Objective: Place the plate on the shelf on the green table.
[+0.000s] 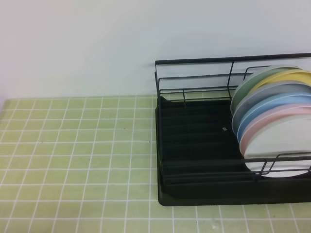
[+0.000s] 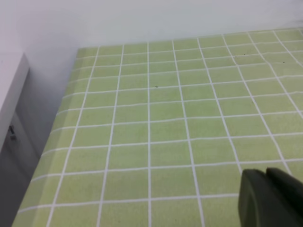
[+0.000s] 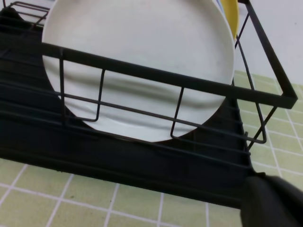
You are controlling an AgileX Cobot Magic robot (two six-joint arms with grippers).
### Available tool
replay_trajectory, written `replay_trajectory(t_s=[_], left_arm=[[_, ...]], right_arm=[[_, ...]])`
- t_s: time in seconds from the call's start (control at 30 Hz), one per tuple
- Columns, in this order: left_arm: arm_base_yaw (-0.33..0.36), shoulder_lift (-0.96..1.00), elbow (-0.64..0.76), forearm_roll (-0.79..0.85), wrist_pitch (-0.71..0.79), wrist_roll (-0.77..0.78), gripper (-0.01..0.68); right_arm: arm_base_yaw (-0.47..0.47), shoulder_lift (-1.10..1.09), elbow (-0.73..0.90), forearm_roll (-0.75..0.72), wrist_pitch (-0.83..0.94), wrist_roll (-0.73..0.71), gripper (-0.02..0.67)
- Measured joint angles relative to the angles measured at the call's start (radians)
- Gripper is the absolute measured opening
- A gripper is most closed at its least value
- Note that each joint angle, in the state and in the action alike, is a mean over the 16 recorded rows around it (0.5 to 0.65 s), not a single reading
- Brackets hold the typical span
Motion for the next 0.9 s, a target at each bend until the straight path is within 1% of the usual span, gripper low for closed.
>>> replay_trajectory(t_s=[0.57, 0.9], left_arm=[[0.0, -0.001, 0.0, 0.0, 0.0, 0.0, -0.002], [-0.005, -0.002, 0.0, 0.0, 0.0, 0.0, -0.002]], right_arm=[[-0.003, 0.0, 0.0, 0.0, 0.0, 0.0, 0.0], [-0.055, 0.0, 0.0, 0.001, 0.003, 0.0, 0.0]])
